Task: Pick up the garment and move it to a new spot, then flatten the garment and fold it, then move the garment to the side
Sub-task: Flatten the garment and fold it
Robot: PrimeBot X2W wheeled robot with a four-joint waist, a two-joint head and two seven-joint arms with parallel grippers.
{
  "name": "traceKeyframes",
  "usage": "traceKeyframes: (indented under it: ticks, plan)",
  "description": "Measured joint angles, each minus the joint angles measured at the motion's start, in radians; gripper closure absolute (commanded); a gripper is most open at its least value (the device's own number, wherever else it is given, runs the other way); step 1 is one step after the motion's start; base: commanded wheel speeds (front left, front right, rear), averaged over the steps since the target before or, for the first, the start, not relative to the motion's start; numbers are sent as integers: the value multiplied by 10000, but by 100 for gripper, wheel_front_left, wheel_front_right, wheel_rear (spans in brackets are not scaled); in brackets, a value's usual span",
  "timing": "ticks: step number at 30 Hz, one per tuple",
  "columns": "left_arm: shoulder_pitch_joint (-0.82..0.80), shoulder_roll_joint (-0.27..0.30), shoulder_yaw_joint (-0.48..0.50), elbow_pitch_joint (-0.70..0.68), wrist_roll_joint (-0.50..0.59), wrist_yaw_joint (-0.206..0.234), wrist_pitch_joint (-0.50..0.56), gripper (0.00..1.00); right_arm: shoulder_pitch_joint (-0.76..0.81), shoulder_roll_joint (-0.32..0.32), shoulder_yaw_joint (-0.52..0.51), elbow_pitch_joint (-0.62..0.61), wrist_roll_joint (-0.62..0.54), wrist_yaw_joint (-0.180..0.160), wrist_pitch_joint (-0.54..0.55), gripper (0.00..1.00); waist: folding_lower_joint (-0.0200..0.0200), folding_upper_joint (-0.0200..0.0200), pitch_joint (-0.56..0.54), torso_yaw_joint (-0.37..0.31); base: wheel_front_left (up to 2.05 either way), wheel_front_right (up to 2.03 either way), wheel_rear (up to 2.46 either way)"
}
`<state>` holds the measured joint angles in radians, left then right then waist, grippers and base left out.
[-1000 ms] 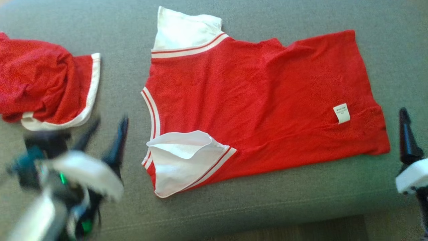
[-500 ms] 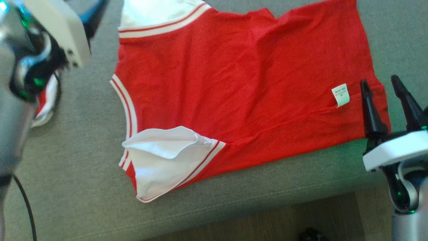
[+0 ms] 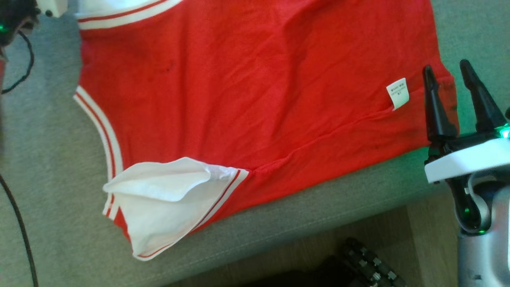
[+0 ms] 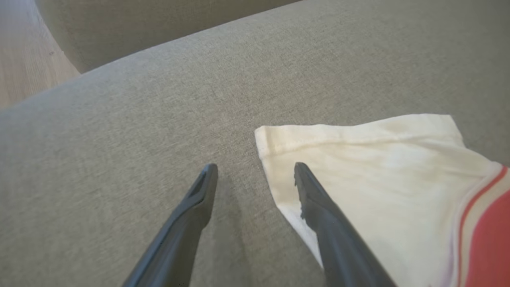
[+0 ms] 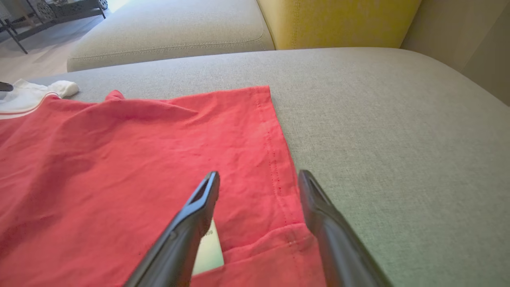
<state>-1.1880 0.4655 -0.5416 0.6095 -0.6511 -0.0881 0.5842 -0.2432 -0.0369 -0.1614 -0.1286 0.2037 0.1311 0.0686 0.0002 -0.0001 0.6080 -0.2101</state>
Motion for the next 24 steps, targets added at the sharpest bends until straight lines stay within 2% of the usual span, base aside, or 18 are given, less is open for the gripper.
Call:
traceKeyframes:
  ticks: [14, 15, 16, 19, 20, 24]
  plan:
    - [-753, 77, -318, 1137, 163, -203, -224, 0, -143, 0, 56, 581, 105, 0, -337, 0, -2, 0, 275, -543, 0, 0, 0]
    - [-775, 88, -347, 1172, 163, -247, -224, 15, -145, 0, 56, 581, 113, 0, -337, 0, -3, 0, 270, -561, 0, 0, 0]
    - [-808, 105, -401, 1216, 163, -270, -224, 46, -146, 0, 56, 581, 130, 0, -339, 0, -3, 0, 265, -581, 0, 0, 0]
    - [-892, 123, -531, 1302, 159, -299, -224, 93, -146, 0, 58, 581, 148, 0, -337, 0, -2, 0, 239, -631, 0, 0, 0]
    - [-891, 123, -571, 1321, 157, -322, -226, 100, -147, 0, 58, 581, 148, 0, -337, 0, -3, 0, 226, -646, 0, 0, 0]
    - [-891, 125, -589, 1390, 144, -353, -462, 100, -287, 0, 138, 648, 825, 0, -261, 0, -3, 0, 200, -649, 0, 0, 0]
